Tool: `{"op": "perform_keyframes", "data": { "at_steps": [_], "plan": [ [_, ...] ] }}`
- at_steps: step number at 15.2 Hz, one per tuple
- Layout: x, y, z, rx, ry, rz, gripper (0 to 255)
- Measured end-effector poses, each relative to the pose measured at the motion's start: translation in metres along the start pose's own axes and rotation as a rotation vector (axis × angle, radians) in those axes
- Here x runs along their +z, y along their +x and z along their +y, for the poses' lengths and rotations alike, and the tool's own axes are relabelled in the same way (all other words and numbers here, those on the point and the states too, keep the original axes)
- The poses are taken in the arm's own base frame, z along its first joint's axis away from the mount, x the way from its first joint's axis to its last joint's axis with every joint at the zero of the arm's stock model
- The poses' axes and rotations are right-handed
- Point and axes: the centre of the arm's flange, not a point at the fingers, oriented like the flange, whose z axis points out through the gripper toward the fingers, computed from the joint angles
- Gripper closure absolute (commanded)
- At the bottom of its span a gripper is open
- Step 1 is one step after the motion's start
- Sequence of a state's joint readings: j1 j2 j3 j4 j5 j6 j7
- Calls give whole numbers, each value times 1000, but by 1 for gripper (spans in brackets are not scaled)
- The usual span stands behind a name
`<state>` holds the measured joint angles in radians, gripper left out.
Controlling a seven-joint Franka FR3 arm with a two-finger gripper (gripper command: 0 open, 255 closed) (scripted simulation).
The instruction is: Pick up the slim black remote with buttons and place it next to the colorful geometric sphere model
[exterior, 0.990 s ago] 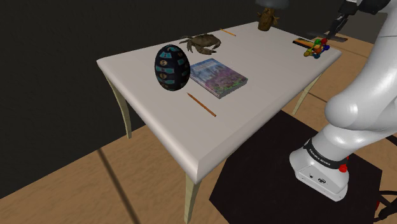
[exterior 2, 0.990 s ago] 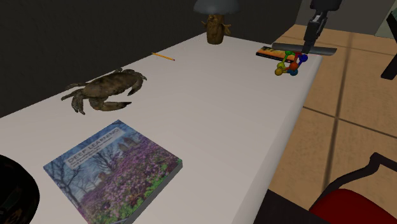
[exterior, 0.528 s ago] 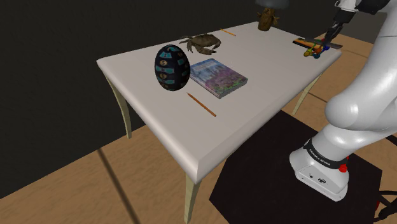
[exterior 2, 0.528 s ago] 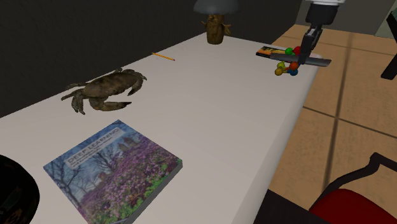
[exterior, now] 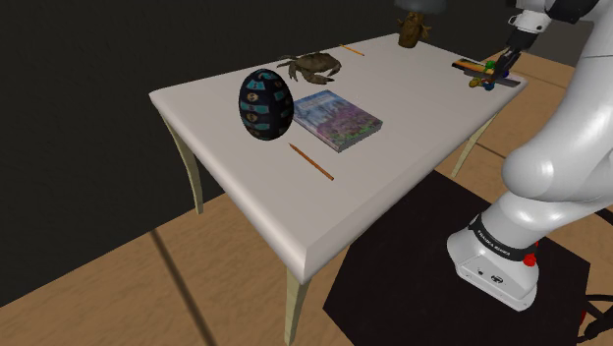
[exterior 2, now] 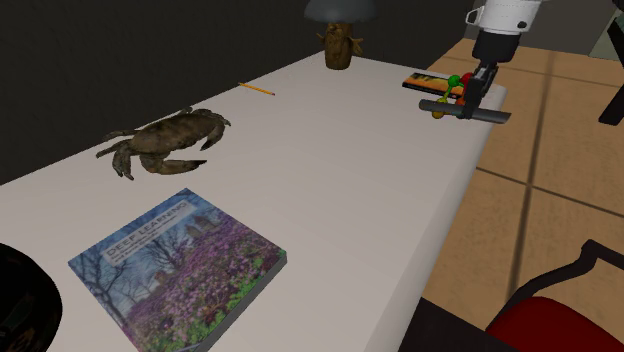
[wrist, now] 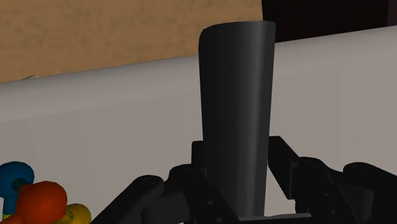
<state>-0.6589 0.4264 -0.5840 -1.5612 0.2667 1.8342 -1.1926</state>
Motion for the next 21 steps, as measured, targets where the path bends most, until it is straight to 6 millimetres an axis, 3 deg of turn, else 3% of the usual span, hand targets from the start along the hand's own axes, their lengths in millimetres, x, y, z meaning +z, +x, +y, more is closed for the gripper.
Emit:
{"op": "perform_keyframes", "data": {
  "at_steps": [17, 21],
  "plan": [
    [90, 2, 7, 0, 0, 0, 255],
    [96, 1, 8, 0, -1, 0, 255]
  ]
}}
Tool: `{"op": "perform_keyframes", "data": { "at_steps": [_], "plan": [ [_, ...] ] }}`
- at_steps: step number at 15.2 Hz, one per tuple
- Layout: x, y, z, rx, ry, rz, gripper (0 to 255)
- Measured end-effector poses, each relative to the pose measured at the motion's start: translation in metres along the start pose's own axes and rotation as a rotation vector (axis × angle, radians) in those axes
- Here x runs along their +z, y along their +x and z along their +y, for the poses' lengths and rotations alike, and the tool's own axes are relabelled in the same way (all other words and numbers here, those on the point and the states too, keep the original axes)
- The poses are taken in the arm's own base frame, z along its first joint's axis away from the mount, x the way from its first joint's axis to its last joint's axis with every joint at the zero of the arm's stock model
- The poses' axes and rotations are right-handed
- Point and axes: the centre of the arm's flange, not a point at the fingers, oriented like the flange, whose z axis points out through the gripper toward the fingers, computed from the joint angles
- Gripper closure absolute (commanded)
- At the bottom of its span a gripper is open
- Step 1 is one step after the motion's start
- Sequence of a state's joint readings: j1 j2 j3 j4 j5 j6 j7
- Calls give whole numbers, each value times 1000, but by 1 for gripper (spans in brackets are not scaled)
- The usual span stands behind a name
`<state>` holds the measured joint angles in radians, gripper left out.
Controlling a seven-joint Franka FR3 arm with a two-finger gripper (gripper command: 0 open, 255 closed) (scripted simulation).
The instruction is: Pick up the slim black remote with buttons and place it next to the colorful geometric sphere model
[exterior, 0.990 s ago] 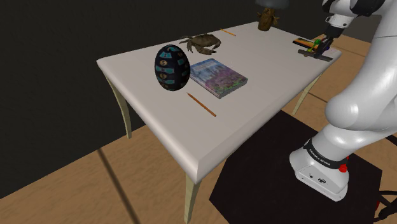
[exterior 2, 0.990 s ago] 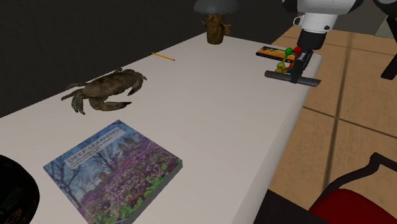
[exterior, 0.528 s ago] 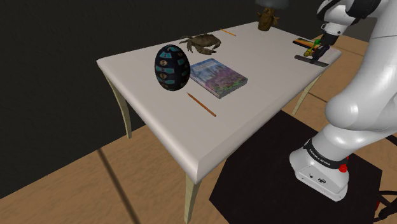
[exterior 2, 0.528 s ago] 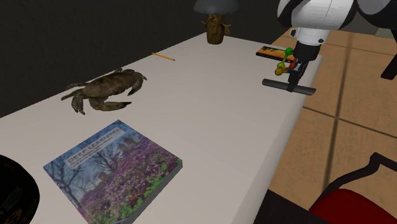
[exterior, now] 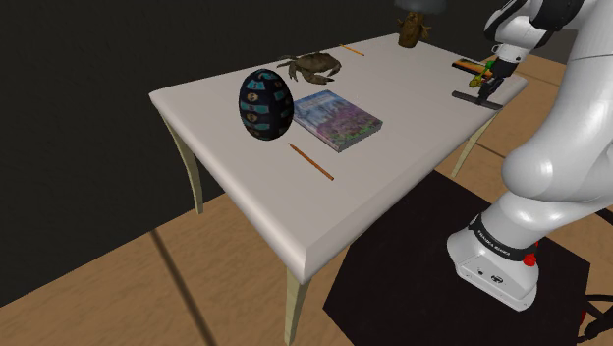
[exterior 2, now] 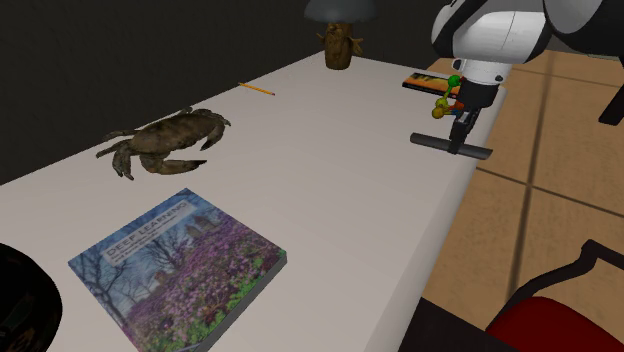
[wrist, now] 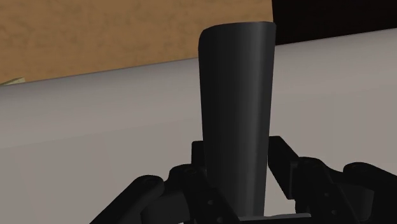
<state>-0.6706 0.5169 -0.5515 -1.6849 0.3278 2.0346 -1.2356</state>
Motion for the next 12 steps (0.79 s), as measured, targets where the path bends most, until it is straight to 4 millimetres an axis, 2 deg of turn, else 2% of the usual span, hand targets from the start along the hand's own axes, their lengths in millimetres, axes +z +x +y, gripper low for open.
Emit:
{"op": "perform_keyframes", "data": {
  "at_steps": [3, 4, 10, 12],
  "plan": [
    [0, 0, 0, 0, 0, 0, 255],
    [0, 0, 0, 0, 0, 0, 0],
    [0, 0, 0, 0, 0, 0, 0],
    [-15, 3, -1, 0, 0, 0, 0]
  ]
}}
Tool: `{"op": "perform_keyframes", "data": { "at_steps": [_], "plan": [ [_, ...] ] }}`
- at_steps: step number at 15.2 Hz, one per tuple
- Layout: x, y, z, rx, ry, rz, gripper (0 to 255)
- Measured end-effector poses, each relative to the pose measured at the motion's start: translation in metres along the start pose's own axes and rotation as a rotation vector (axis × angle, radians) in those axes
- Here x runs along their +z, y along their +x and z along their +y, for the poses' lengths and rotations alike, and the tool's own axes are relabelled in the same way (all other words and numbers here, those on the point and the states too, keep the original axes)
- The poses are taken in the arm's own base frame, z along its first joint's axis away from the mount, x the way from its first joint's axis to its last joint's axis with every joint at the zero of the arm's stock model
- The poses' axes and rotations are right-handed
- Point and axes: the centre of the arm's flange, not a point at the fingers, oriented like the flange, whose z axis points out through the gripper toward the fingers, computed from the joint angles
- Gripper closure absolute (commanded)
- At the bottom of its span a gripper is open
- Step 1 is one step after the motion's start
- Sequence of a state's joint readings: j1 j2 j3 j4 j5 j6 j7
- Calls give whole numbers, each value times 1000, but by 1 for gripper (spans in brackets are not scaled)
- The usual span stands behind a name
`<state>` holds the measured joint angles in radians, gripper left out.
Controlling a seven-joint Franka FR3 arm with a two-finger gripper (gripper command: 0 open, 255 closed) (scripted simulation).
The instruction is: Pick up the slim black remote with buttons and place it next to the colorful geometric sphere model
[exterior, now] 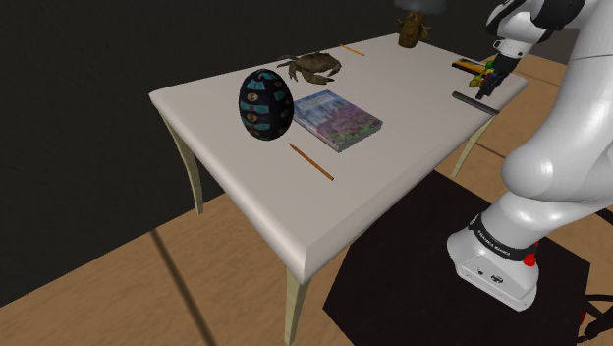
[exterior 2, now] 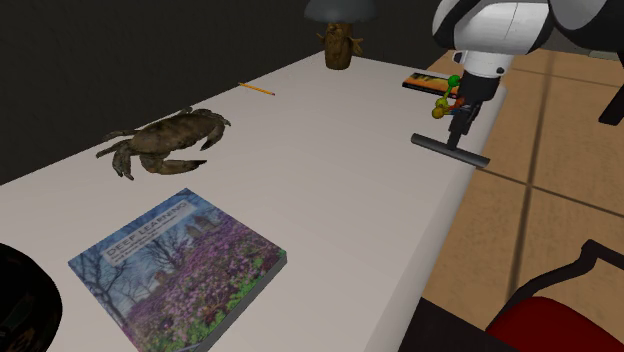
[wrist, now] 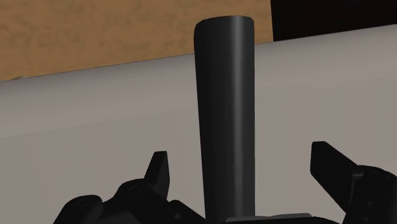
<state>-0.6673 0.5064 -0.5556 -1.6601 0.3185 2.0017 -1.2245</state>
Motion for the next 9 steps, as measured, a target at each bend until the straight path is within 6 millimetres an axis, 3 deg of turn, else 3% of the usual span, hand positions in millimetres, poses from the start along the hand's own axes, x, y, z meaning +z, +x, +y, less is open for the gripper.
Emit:
{"op": "perform_keyframes", "data": {
  "at_steps": [4, 9],
  "plan": [
    [-31, -4, 1, 0, 0, 0, 0],
    [-35, -3, 1, 0, 0, 0, 0]
  ]
}}
